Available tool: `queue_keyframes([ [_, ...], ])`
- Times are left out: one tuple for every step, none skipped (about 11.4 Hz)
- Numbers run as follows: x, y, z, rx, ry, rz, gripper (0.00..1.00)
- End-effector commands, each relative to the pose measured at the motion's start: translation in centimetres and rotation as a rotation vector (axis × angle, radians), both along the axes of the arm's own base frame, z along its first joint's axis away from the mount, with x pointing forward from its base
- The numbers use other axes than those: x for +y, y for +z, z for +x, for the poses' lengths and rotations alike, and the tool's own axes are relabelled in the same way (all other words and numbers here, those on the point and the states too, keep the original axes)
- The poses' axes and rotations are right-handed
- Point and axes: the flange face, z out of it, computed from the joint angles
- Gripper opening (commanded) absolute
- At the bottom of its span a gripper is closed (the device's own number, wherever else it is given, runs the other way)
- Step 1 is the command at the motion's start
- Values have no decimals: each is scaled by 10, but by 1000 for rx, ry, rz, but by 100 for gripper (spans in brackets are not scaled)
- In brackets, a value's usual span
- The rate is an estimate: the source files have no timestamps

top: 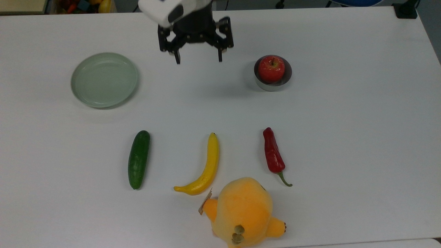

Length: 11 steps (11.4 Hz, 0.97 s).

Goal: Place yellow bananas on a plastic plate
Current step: 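Move the open gripper down over the yellow banana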

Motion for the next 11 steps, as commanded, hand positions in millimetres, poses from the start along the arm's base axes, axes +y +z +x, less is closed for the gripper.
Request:
queue_keyframes([
  [4, -40, 33, 32, -18, -4, 100],
  [5, -52, 43, 26, -28, -2, 100],
  [5, -63, 52, -4, -50, -2, 100],
  [4, -71, 59, -24, -69, -9, 100],
  [4, -82, 66, -50, -82, -7, 100],
  [10, -91, 73, -85, -98, -1, 100],
  [11, -95, 79, -119, -107, -2, 100],
  [13, -106, 85, -151, -106, 4, 100],
  [14, -114, 91, -183, -107, 8, 100],
  [15, -127, 96, -205, -107, 10, 100],
  [18, -130, 98, -238, -99, 8, 100],
])
